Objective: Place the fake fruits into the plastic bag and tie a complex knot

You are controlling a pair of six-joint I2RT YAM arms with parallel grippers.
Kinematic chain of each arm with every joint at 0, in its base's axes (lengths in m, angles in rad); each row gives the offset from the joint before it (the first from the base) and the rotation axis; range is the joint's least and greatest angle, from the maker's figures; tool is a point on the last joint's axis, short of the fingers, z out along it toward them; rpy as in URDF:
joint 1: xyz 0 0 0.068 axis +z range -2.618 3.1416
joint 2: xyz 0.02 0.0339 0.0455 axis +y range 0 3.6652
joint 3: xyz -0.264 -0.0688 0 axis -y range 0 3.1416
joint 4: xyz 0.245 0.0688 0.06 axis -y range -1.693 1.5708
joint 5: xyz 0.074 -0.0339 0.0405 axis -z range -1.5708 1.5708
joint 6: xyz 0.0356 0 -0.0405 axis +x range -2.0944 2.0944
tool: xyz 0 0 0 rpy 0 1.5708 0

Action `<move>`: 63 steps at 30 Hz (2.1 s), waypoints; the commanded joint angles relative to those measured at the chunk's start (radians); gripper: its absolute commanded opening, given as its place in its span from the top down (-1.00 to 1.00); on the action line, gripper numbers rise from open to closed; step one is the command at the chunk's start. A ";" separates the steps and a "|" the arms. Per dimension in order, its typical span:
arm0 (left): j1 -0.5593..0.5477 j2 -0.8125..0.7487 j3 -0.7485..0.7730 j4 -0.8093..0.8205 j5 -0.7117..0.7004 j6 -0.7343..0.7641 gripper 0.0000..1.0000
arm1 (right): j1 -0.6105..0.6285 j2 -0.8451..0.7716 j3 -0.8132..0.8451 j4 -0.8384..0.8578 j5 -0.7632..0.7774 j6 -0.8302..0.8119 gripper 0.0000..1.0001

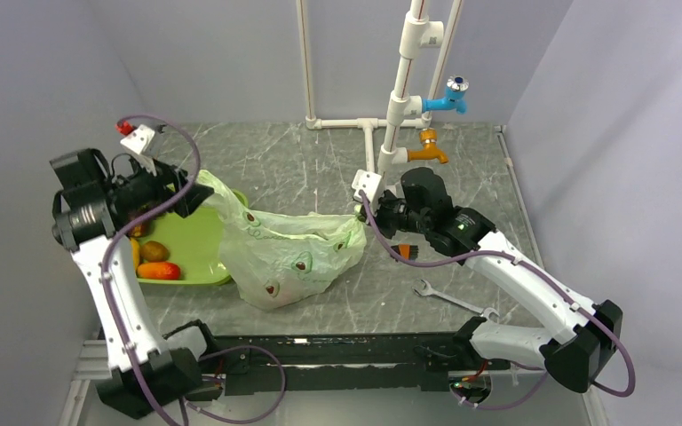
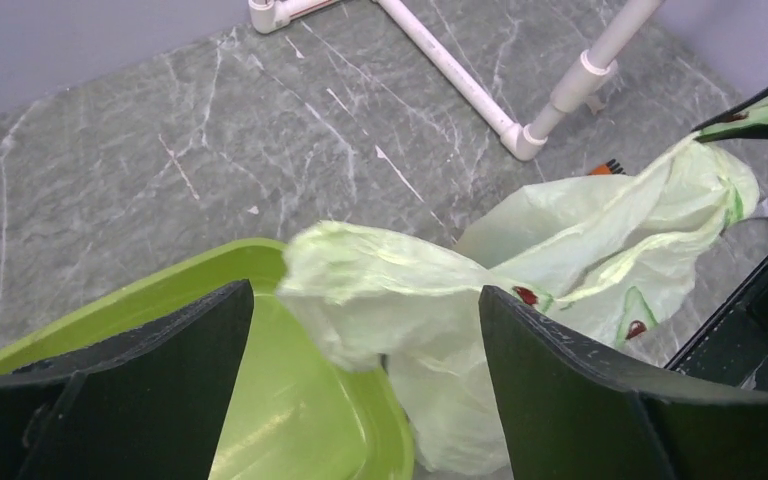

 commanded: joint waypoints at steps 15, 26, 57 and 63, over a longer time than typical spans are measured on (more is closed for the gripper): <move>-0.108 -0.212 -0.342 0.404 -0.243 -0.704 -0.60 | -0.001 0.007 0.038 0.008 -0.010 0.022 1.00; -0.191 -0.207 -0.374 0.617 -0.114 -0.923 -0.17 | -0.002 0.019 0.050 0.012 -0.007 0.033 1.00; 0.023 -0.128 -0.408 0.521 -0.036 -0.494 1.00 | -0.046 0.049 -0.033 -0.067 0.046 -0.075 1.00; 0.028 -0.109 -0.261 0.434 0.106 -0.289 -0.12 | -0.046 0.045 0.041 -0.063 -0.038 -0.047 1.00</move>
